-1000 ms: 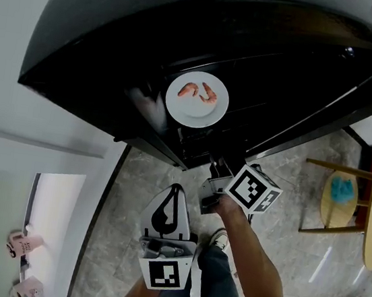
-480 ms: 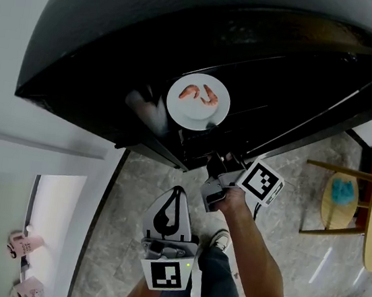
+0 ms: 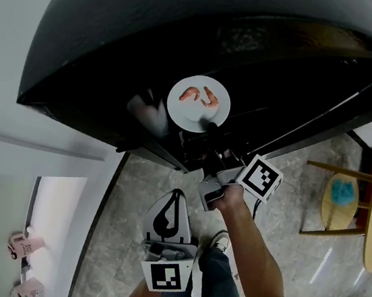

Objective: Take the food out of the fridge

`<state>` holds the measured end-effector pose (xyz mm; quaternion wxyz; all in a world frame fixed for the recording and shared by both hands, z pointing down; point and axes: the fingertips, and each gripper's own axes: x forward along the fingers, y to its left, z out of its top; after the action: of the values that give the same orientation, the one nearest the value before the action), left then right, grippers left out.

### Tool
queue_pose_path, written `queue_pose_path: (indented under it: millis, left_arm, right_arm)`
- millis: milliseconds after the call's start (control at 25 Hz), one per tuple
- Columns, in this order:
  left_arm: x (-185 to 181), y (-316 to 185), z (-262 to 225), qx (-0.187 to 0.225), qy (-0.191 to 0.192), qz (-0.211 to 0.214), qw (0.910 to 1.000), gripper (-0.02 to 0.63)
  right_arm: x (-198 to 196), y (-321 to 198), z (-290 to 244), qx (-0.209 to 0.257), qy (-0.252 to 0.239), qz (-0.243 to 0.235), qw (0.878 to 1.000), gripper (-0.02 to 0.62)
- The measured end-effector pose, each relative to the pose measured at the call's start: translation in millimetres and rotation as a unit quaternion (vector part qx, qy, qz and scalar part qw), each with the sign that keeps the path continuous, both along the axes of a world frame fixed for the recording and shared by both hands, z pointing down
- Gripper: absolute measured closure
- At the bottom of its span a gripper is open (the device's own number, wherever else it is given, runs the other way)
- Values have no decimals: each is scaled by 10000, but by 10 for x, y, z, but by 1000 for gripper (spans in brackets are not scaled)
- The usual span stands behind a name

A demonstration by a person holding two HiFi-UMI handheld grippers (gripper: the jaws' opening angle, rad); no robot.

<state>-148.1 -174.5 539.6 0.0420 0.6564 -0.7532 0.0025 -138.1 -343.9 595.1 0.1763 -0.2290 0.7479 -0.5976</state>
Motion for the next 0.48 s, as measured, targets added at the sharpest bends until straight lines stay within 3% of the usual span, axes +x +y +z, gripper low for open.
queue_pose_path:
  millis: [480]
  left_arm:
    - [-25,12,1,-2,1,-31,10000,592]
  right_arm:
    - [-30,-11,35,-250,-127,26,9996,460]
